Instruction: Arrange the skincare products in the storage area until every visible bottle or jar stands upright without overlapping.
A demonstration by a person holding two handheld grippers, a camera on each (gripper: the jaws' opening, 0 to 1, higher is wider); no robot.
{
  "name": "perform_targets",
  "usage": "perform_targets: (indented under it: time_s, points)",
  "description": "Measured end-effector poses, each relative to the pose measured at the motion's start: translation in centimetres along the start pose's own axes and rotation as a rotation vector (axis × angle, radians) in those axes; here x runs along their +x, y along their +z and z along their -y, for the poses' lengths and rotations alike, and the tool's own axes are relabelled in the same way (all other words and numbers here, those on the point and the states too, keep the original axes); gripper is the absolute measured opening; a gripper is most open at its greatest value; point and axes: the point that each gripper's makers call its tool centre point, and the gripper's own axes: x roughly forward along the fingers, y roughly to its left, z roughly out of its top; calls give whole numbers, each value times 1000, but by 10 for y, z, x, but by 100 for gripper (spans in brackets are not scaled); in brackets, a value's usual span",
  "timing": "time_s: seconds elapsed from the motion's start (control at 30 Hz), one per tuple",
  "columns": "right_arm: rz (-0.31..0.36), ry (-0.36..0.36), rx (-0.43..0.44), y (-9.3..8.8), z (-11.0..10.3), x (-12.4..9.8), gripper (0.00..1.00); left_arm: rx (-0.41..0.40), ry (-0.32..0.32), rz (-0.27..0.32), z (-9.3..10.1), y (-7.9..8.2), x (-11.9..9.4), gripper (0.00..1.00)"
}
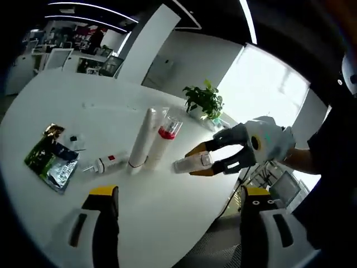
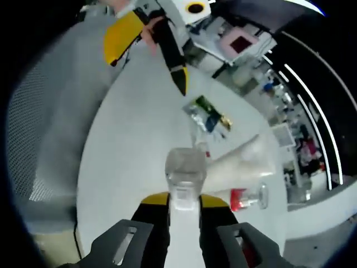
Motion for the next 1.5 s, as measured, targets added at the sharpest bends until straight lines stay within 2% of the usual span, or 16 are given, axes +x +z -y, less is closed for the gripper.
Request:
perform_targets:
  time_s: [0.03, 0.1, 0.13, 0.17, 0.23, 0.33, 0.47, 0.57, 0.67, 0.83, 1.03, 1.33, 1.5]
  points:
    - [3, -4, 10, 5, -1, -1, 10, 39, 53, 5, -2, 3, 1, 80]
    - [4, -25, 17, 13, -1, -2, 10, 90, 101, 7, 1, 6, 2, 75]
    - [-4, -29, 2, 18, -2, -2, 10, 103, 115, 9, 3, 8, 2, 73]
    - [-10, -38, -8, 22, -1, -1, 10, 125, 109, 12, 9, 9, 4, 73]
    - [-20, -47, -23, 28, -1, 0, 10, 143, 139, 19, 14, 13, 4, 75]
    - [-21, -57, -26, 39, -1, 0, 10, 167, 174, 24, 16, 17, 4, 69]
    - [-27, -71, -22, 46, -3, 1, 10, 152, 196, 8, 13, 17, 3, 65]
    - [-37, -81, -11, 52, -4, 1, 10, 139, 229, -24, 8, 12, 0, 52]
    - [-48, -96, -14, 57, -3, 2, 10, 128, 249, -26, 5, 12, -1, 51]
    - [-66, -119, -15, 63, -1, 1, 10, 136, 287, -36, 3, 12, -3, 42]
    - [-83, -147, -40, 74, -1, -2, 10, 144, 295, -29, 5, 17, -2, 34]
    - [-70, -174, -100, 84, 0, -8, 11, 164, 292, -15, 7, 19, -3, 23]
    - [-66, -200, -128, 85, 6, -11, 11, 167, 291, 20, 7, 23, -7, 22]
